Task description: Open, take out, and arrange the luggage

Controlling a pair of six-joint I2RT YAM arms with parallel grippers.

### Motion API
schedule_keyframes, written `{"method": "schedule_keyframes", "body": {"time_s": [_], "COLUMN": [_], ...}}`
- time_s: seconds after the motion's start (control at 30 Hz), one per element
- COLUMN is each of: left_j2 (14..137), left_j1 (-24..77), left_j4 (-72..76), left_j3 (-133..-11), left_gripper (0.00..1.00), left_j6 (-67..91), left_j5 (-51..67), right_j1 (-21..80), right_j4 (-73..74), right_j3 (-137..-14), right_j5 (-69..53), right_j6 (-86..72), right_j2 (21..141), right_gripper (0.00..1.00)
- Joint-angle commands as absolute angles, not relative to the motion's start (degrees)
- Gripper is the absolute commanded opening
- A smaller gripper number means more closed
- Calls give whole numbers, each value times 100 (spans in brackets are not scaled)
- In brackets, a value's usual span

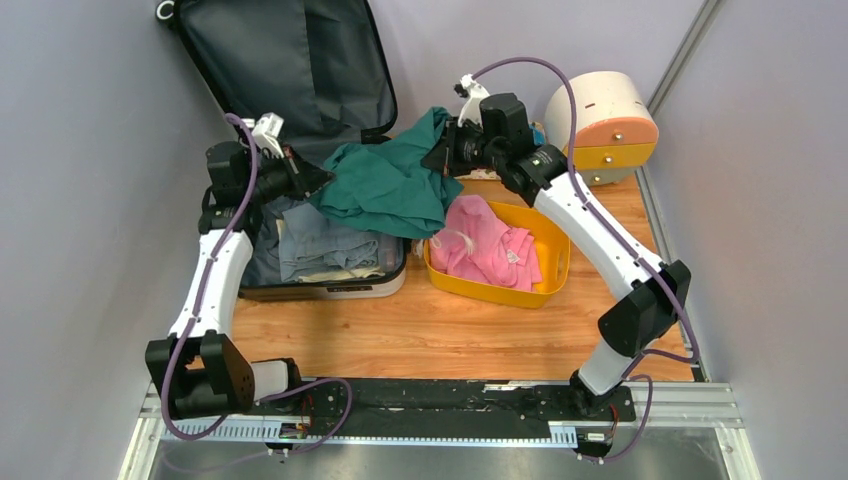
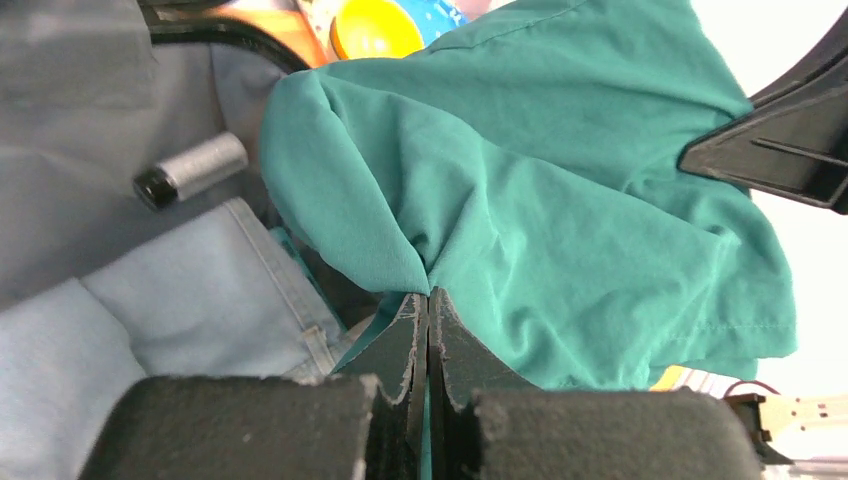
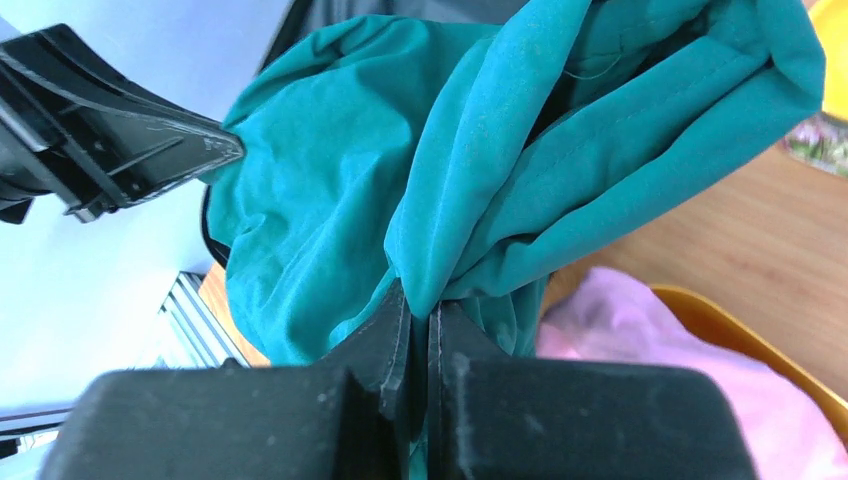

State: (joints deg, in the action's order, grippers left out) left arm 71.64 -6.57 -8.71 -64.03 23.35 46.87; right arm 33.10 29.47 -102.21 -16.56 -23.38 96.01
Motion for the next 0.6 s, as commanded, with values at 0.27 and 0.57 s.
{"method": "schedule_keyframes", "body": {"time_s": [0.27,0.57], "left_j2": [7058,7496], "left_j1": [219,1500], "left_j4": [27,88], "left_j3": [-6073,-6205], "left_gripper": [0,0], "left_j6": [2708,2751], "left_j5": [4659,4333], "right_j1": [2778,1328], "right_j4": [3391,4350], "right_j3": [-9793,-7464], "right_j5": [-1924,-2127], "right_j6": [-3320,-3183], "right_j2": [8922,7419], "right_gripper": [0,0]}}
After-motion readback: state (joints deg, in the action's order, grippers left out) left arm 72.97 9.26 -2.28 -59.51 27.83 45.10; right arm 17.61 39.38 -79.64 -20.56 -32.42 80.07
